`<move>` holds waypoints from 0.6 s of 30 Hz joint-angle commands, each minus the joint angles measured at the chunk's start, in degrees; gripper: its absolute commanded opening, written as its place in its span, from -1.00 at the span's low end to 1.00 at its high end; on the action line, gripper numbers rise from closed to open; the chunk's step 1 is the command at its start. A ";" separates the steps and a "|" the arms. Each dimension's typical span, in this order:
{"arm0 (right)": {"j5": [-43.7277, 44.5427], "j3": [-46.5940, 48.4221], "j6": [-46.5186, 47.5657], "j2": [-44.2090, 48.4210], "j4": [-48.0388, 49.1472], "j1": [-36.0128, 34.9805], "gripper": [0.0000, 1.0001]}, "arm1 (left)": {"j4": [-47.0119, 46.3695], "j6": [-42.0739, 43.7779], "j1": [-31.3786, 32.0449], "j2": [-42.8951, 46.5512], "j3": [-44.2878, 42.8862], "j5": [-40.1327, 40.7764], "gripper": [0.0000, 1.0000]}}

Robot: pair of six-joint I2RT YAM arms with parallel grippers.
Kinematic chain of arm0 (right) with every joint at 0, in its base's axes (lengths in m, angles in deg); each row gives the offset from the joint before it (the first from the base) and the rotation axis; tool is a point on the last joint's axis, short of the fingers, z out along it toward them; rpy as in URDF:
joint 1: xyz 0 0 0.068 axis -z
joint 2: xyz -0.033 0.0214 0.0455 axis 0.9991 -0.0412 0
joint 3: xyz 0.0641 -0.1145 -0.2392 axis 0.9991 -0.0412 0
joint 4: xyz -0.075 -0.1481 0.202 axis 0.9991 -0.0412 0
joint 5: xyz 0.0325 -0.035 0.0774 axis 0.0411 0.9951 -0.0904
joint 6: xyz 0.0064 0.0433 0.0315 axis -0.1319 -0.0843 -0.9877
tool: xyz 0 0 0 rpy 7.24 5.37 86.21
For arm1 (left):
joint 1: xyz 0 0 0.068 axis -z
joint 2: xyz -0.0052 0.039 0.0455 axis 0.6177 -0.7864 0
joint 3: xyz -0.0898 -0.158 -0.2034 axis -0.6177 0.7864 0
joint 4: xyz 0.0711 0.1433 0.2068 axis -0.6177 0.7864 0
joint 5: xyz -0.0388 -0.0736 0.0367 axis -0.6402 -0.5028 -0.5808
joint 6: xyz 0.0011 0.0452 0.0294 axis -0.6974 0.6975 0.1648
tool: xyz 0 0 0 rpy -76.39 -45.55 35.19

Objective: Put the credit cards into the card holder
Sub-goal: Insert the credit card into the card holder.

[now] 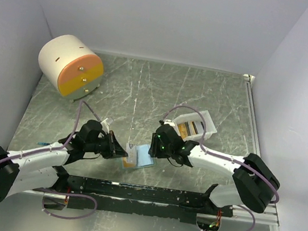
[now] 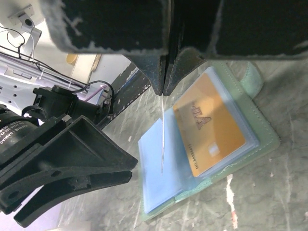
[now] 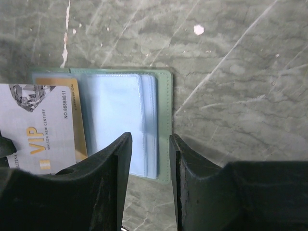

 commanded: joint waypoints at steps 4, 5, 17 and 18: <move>1.62 -2.05 -1.85 -1.00 1.10 -2.92 -0.26 | -2.24 0.56 0.07 -2.40 2.00 -1.44 -0.86; 1.78 -2.40 -2.26 -1.03 1.20 -3.40 -0.26 | -2.50 0.51 0.00 -2.76 2.10 -1.69 -0.86; 3.28 -3.46 -6.63 -0.52 1.45 -9.88 -0.28 | -3.01 0.22 0.07 -4.06 2.72 -2.48 -0.86; 3.84 -3.45 -6.68 -0.52 1.22 -10.12 -0.28 | -2.76 0.27 0.08 -3.90 2.77 -2.28 -0.86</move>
